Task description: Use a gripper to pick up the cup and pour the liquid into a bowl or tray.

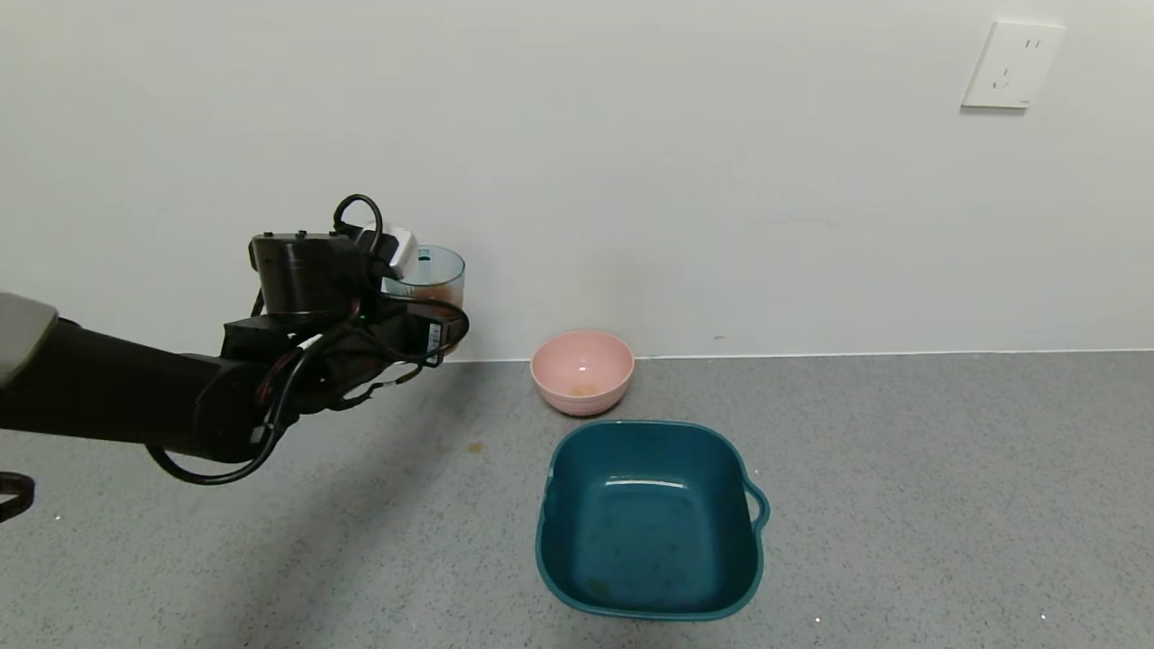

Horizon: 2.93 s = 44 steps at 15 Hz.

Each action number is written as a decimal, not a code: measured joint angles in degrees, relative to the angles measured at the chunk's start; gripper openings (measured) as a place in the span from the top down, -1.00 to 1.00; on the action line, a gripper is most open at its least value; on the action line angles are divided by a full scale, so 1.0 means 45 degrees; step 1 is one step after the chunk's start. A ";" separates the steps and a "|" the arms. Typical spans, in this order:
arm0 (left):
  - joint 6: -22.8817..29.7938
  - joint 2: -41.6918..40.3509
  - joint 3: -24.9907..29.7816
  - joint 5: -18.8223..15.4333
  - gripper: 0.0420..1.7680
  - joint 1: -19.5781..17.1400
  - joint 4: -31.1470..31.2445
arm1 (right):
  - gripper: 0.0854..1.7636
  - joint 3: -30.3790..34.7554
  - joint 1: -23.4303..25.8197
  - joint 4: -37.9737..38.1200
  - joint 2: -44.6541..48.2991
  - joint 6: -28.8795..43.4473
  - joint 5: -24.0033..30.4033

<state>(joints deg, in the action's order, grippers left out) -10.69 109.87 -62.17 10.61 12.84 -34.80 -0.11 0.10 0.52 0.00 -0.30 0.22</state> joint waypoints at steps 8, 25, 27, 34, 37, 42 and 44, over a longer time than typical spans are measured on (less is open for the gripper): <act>-0.1704 0.1409 -0.1674 0.0574 -0.39 0.0501 0.0666 | -0.94 0.0000 0.0000 0.0000 0.0000 0.0000 0.0024; -0.3516 0.2853 -0.3346 0.1753 -0.39 0.1625 0.1636 | -0.94 0.0003 0.0000 -0.0024 0.0000 -0.0005 0.0019; -0.3790 0.2964 -0.3468 0.1918 -0.39 0.1766 0.1647 | -0.94 0.0003 0.0000 -0.0027 0.0000 0.0000 0.0024; -0.4448 0.3202 -0.4009 0.2462 -0.39 0.1980 0.2200 | -0.94 0.0003 0.0000 -0.0043 0.0000 -0.0005 0.0043; -0.4497 0.3245 -0.4651 0.2709 -0.39 0.2189 0.3105 | -0.94 0.0003 0.0000 -0.0043 0.0000 -0.0005 0.0041; -0.5028 0.3495 -0.5914 0.3419 -0.39 0.2425 0.4475 | -0.94 0.0019 0.0000 -0.0100 0.0000 -0.0005 0.0049; -0.5348 0.3619 -0.6103 0.3576 -0.39 0.2446 0.4616 | -0.94 0.0024 0.0000 -0.0100 0.0000 -0.0005 0.0043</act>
<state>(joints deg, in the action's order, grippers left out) -34.76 126.16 -89.64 26.70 23.84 -14.03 0.00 0.10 0.07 0.00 -0.33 0.41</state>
